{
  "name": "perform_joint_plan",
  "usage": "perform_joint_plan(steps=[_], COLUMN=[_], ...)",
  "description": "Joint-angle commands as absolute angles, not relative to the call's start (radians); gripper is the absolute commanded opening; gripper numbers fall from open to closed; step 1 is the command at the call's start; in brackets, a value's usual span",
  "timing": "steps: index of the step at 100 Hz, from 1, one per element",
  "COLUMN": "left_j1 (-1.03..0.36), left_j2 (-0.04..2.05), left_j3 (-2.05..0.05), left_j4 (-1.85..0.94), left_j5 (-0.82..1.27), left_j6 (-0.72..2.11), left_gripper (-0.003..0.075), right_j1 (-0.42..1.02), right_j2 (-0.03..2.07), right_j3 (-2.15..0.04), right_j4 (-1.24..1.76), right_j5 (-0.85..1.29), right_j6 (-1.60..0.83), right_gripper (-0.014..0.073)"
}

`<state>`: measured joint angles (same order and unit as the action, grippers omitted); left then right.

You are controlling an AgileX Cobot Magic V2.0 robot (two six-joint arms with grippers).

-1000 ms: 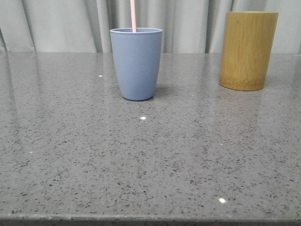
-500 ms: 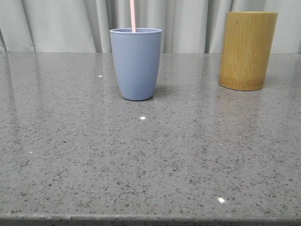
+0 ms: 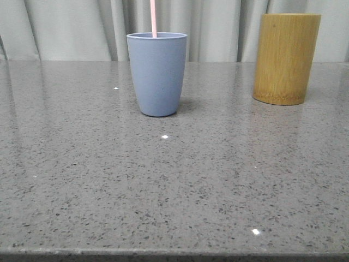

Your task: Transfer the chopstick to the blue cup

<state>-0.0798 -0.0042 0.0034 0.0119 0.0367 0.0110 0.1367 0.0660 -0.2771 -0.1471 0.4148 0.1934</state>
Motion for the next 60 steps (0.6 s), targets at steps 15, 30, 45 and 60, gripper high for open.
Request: perform_joint_plan(steps=[15, 30, 45, 60], left_j1=[-0.089, -0.089, -0.089, -0.089], left_j2=[-0.038, -0.038, -0.038, -0.038], left_j3=[0.010, 0.010, 0.010, 0.010], left_j4=[0.008, 0.008, 0.008, 0.008], left_j5=[-0.047, -0.047, -0.047, -0.047], left_j6=[0.000, 0.000, 0.000, 0.000], left_gripper=[-0.0019, -0.0019, -0.0019, -0.0019], right_j1=[-0.021, -0.043, -0.043, -0.038], right_j2=[-0.026, -0.031, -0.031, -0.031], right_j3=[-0.160, -0.109, -0.057, -0.018], right_j4=[0.013, 0.010, -0.025, -0.069], right_j5=[0.195, 0.136, 0.059, 0.023], right_j6=[0.101, 0.101, 0.101, 0.101], right_gripper=[-0.0068, -0.0068, -0.0068, -0.0068])
